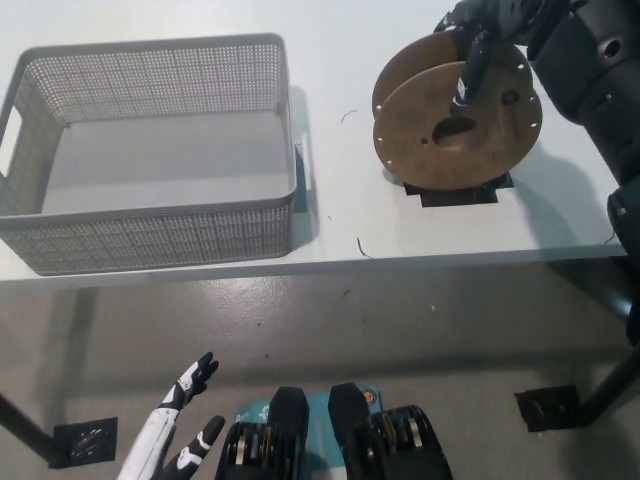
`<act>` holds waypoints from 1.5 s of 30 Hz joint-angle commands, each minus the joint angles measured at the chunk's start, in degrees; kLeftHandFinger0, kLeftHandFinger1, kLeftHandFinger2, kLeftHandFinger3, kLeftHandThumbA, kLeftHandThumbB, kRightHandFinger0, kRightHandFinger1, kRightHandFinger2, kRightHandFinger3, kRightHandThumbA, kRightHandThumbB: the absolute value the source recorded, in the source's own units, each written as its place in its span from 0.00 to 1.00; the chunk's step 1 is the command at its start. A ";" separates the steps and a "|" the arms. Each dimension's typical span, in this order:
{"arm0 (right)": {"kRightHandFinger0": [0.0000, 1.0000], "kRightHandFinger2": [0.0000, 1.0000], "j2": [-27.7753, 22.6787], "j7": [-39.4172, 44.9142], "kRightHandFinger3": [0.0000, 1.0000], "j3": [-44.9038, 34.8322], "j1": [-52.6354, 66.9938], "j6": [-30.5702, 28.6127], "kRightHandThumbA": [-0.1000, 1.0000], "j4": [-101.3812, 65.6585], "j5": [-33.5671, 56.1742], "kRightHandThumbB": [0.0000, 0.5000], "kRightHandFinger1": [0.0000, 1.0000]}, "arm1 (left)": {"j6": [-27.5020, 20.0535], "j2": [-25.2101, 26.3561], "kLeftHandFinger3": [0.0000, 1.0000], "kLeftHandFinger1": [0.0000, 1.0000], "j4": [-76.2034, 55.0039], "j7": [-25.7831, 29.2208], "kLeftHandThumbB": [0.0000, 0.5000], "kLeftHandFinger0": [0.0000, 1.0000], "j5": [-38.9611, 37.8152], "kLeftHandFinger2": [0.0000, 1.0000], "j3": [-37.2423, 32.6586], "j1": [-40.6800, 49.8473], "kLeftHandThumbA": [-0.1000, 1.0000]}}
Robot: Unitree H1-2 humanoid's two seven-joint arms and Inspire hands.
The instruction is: Use the right hand to pick up a 3d printing filament and place it into a container on the left side
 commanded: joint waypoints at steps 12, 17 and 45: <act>0.63 0.92 1.51 -12.97 1.00 -4.61 4.62 -3.99 0.50 1.40 0.36 0.89 0.79 | -2.45 0.99 1.00 1.00 -2.07 -0.27 0.64 1.00 -0.97 1.00 0.06 -1.52 0.91; 0.69 0.76 1.34 -15.97 0.49 -2.75 5.23 -5.55 0.07 1.23 -1.77 0.72 0.81 | -2.45 1.03 1.00 1.00 -2.19 -0.40 0.63 1.00 -1.21 1.00 -0.04 -1.49 0.90; 0.05 0.92 -0.19 -33.53 1.00 -12.24 -6.35 -15.85 0.00 -2.44 3.54 0.28 0.58 | -2.45 0.94 1.00 1.00 -1.56 -0.52 0.62 1.00 -1.92 1.00 0.34 -1.80 0.89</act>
